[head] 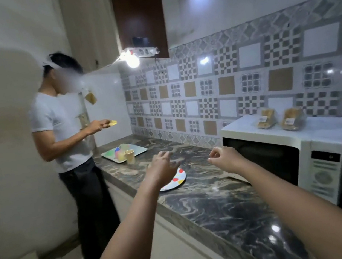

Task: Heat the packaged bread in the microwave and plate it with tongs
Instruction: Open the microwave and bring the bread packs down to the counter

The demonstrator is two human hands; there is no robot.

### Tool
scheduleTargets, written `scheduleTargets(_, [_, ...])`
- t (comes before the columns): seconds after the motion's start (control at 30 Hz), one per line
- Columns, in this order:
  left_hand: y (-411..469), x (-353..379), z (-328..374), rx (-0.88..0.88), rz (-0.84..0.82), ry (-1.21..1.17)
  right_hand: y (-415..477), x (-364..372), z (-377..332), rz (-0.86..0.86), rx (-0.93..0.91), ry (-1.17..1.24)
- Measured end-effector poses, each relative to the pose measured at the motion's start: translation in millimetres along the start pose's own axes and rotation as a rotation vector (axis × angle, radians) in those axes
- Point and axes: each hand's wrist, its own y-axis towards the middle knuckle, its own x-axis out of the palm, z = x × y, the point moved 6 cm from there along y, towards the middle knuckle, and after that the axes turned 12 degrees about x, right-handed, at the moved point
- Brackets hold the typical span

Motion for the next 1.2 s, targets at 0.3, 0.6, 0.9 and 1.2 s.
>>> scheduleTargets(0.3, [208.2,132.3,102.6,0.445,-0.187,-0.207,132.2,-112.7,131.0,0.34,0.334,0.039])
scheduleTargets(0.6, [243.7,292.4,200.5,0.601,-0.635,-0.479,126.6,-166.5,261.5,0.677,0.504,0.0])
scheduleTargets(0.9, [222.6,376.3,253.8,0.425,-0.538,-0.81,133.3,-156.7,318.5,0.618,0.51,-0.281])
scheduleTargets(1.2, [215.6,381.5,253.9,0.34,-0.291,-0.921,132.8,-156.7,319.7,0.712,0.423,-0.227])
